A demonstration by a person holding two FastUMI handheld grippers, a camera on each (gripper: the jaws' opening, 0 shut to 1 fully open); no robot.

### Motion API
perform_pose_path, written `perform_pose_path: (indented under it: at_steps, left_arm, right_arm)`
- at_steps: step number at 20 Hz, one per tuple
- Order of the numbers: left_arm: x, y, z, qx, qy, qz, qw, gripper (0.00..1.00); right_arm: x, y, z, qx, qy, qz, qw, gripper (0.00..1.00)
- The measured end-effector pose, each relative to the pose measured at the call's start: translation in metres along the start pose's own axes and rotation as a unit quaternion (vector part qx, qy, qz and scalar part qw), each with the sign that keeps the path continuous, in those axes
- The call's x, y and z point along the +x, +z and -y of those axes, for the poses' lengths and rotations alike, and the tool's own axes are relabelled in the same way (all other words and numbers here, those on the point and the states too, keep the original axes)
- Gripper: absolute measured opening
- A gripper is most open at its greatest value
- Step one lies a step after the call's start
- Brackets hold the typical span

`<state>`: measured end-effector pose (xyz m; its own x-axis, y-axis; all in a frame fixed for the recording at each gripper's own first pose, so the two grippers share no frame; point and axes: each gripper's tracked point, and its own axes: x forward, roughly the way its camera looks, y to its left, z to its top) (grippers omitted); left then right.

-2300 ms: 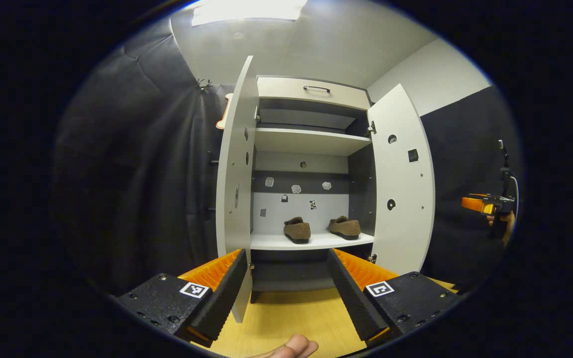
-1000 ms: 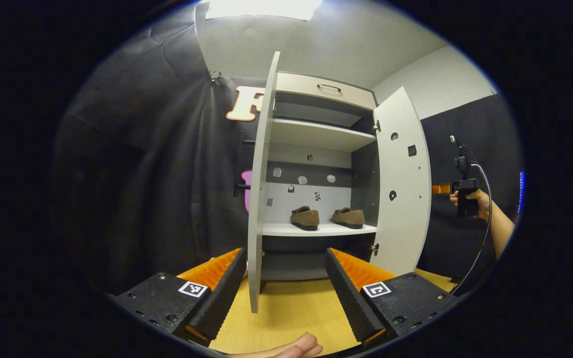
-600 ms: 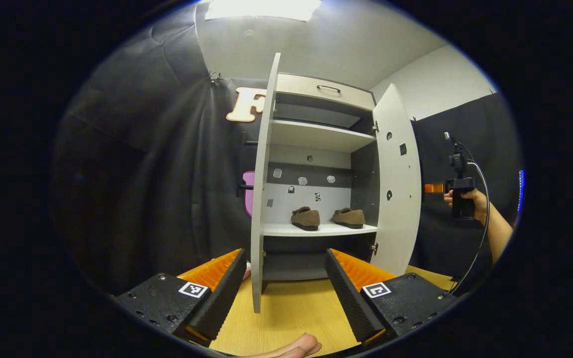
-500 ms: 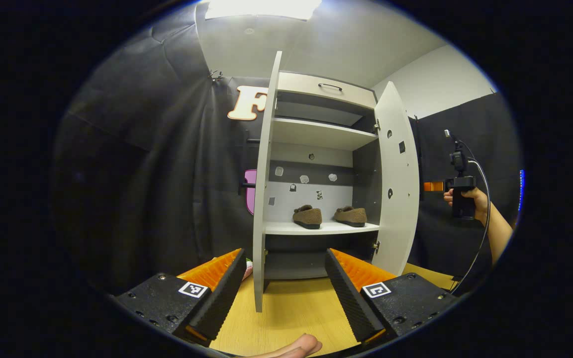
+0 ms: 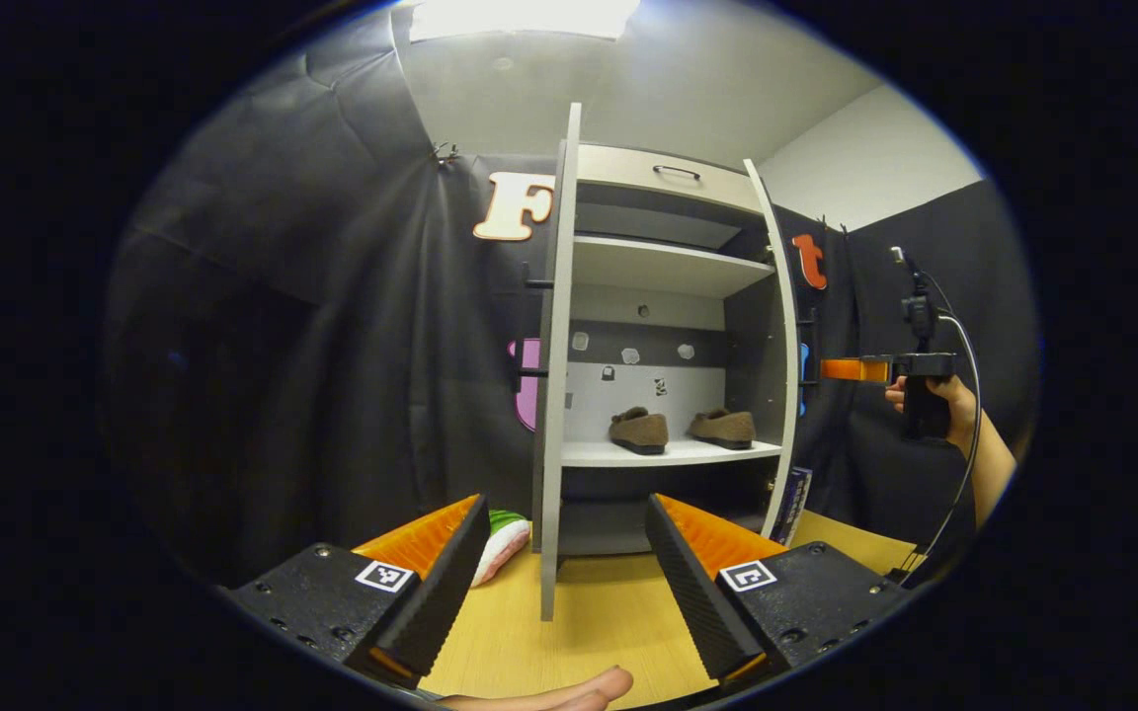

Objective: Grab one shoe with the right hand and put it into the shoe cabinet, grab the other shoe with the left hand and put it into the shoe cabinet; then close the right door with the right hand and the left door with the left hand.

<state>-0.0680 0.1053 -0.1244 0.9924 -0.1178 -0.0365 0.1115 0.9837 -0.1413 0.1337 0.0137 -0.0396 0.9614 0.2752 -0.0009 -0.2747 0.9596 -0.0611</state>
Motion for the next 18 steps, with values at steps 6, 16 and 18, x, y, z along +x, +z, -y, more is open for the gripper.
perform_pose_path:
  at_steps: [6,16,18]
  left_arm:
    - [0.019,0.012,-0.046,0.008,0.032,0.001,0.999,0.97]
    - [0.06,0.033,-0.119,-0.013,0.035,-0.009,0.999,0.95]
    - [0.076,0.035,-0.139,-0.018,0.037,-0.021,0.999,0.94]
  right_arm:
    - [-0.028,-0.001,-0.035,-0.012,0.033,0.013,0.999,0.97]
    - [-0.116,0.006,-0.091,0.0,0.006,0.039,0.999,0.98]
    - [-0.136,0.01,-0.1,-0.002,0.007,0.047,0.999,0.98]
